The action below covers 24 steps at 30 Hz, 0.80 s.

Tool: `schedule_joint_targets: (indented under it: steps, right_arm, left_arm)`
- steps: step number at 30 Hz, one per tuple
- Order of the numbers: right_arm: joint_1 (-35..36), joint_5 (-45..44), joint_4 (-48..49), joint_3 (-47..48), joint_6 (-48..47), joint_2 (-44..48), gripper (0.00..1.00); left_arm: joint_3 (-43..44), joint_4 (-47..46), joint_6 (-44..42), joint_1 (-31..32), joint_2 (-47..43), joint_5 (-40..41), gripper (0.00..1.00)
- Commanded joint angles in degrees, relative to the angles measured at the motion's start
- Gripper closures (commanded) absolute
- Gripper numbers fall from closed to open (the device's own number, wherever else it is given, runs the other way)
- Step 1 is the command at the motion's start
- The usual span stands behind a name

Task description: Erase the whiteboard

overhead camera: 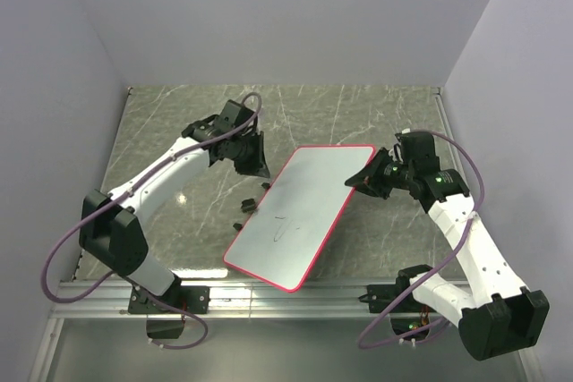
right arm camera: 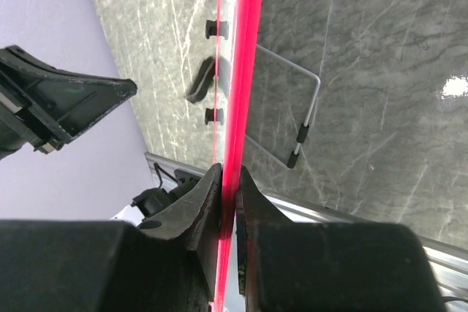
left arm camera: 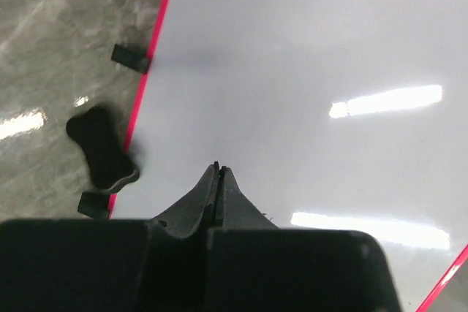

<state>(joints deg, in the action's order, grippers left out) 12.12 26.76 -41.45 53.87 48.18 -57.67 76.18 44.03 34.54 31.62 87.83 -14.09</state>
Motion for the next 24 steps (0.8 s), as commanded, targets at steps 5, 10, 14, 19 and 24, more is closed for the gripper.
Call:
schedule_joint_targets:
  steps: [5,10,14,19,24]
  right_arm:
    - [0.36,-1.63,1.20,0.54,-2.83,1.24,1.00]
    - [0.36,-2.68,-0.12,1.42,-3.45,1.33,1.00]
    - [0.36,-3.30,-0.04,0.54,-3.18,2.29,1.00]
    - [0.45,-2.86,-0.03,0.01,-3.44,1.77,1.00]
    - [0.36,-2.95,-0.30,2.11,-4.41,-0.51,1.00]
  left_arm:
    - [7.32,7.64,-2.47,3.28,9.20,3.79,0.79]
    - [1.62,11.85,1.58,1.17,3.49,11.00,0.36]
    - [-6.73,9.86,1.93,0.90,0.41,13.30,0.39]
    - [-13.15,4.58,0.61,0.55,1.46,12.07,0.45]
    - [-13.52,0.54,-0.70,0.11,6.11,11.54,0.50]
